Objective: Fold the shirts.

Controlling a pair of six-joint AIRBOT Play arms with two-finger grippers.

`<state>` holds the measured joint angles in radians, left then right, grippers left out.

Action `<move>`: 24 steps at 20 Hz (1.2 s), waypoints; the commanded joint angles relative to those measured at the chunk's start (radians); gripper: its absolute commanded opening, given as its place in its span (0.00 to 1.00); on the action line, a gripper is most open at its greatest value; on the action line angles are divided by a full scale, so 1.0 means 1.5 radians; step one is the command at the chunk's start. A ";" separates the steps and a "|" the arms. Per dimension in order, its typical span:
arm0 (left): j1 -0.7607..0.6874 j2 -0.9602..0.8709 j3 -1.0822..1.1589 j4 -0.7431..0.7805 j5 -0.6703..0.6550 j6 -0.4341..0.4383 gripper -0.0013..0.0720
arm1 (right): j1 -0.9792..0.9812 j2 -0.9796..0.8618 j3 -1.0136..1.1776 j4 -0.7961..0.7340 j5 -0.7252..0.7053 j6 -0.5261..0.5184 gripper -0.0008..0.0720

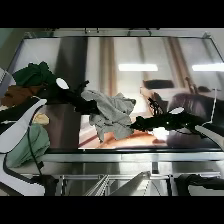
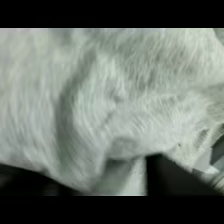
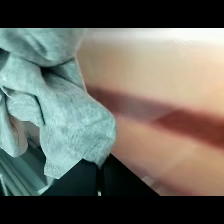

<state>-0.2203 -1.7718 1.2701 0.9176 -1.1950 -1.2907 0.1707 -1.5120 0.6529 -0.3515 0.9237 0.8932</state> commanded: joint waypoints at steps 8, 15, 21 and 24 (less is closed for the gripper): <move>0.078 0.171 0.281 0.003 -0.290 -0.036 0.03 | -0.277 0.215 0.261 -0.216 0.265 0.101 0.03; 0.068 0.378 0.371 -0.048 -0.292 -0.030 0.05 | -0.334 0.466 0.455 0.025 0.231 0.059 0.03; -0.003 0.395 0.370 0.042 -0.311 -0.016 0.05 | -0.320 0.485 0.444 -0.038 0.193 0.049 0.03; -0.013 0.320 0.326 0.058 -0.324 -0.010 0.05 | -0.282 0.391 0.415 -0.061 0.191 0.048 0.03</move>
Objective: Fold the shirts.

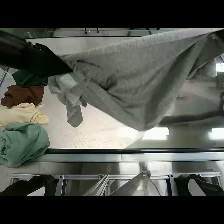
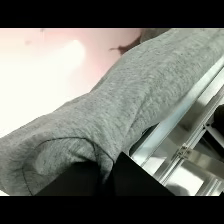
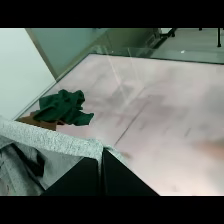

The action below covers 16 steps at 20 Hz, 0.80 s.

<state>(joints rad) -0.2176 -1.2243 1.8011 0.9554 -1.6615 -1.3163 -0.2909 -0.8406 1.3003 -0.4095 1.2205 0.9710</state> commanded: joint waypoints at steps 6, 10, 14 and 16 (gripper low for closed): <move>0.057 -0.238 -0.066 0.302 0.147 -0.028 0.05 | 0.037 -0.325 0.005 -0.098 -0.193 -0.052 0.82; 0.139 -0.308 0.013 0.348 0.102 -0.147 0.05 | -0.043 -0.362 0.026 -0.119 -0.129 -0.031 0.84; 0.187 -0.313 -0.049 0.145 0.127 -0.064 0.05 | -0.091 -0.362 -0.001 -0.177 -0.077 0.004 0.84; 0.188 -0.318 -0.085 0.137 0.130 -0.040 0.72 | -0.091 -0.362 -0.039 -0.176 -0.072 0.004 0.84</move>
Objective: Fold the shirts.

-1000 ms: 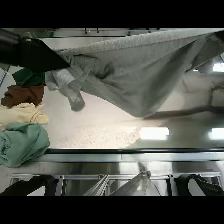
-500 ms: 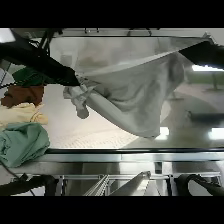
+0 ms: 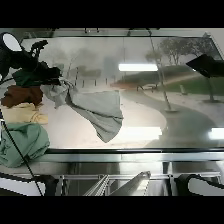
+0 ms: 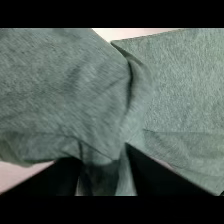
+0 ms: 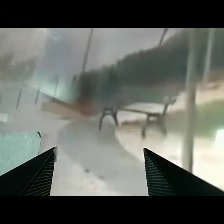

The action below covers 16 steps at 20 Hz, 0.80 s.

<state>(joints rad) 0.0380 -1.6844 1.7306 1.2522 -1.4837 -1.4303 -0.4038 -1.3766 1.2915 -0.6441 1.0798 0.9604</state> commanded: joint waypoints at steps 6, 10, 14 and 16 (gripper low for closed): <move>0.039 -0.010 -0.061 0.076 -0.092 0.005 0.99 | 0.073 -0.005 -0.248 -0.004 0.038 0.011 0.84; 0.024 -0.011 -0.179 0.064 -0.051 -0.001 0.99 | 0.222 -0.007 -0.376 0.049 -0.038 0.011 0.84; -0.017 -0.011 -0.281 -0.011 0.071 0.037 0.99 | 0.376 -0.034 -0.392 0.107 -0.112 0.026 0.83; -0.034 -0.011 -0.313 -0.003 0.117 0.057 0.99 | 0.432 -0.067 -0.391 0.165 -0.124 0.026 0.83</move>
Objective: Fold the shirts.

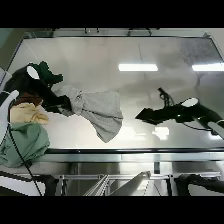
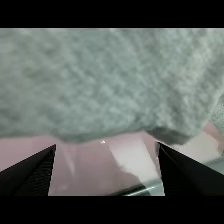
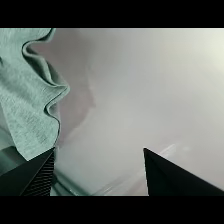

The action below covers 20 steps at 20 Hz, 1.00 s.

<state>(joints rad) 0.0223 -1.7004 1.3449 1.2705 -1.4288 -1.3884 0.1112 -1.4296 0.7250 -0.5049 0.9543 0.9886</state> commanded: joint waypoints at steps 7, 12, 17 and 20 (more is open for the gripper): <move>-0.030 -0.001 -0.070 -0.009 0.220 0.030 0.96 | 0.208 -0.123 -0.012 0.263 -0.038 -0.034 0.60; -0.028 -0.001 -0.070 -0.004 0.225 0.031 0.85 | 0.260 -0.159 0.025 0.298 -0.038 -0.034 0.57; -0.018 0.000 -0.067 -0.008 0.192 0.030 0.02 | 0.247 -0.148 0.070 0.296 -0.016 -0.101 0.03; 0.007 0.004 -0.022 -0.014 0.056 0.031 0.03 | 0.176 -0.084 0.070 0.236 0.048 -0.100 0.03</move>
<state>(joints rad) 0.0059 -1.7023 1.2659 1.2572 -1.1828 -1.3418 0.4446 -1.6196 0.8181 -0.0952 0.9356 0.8631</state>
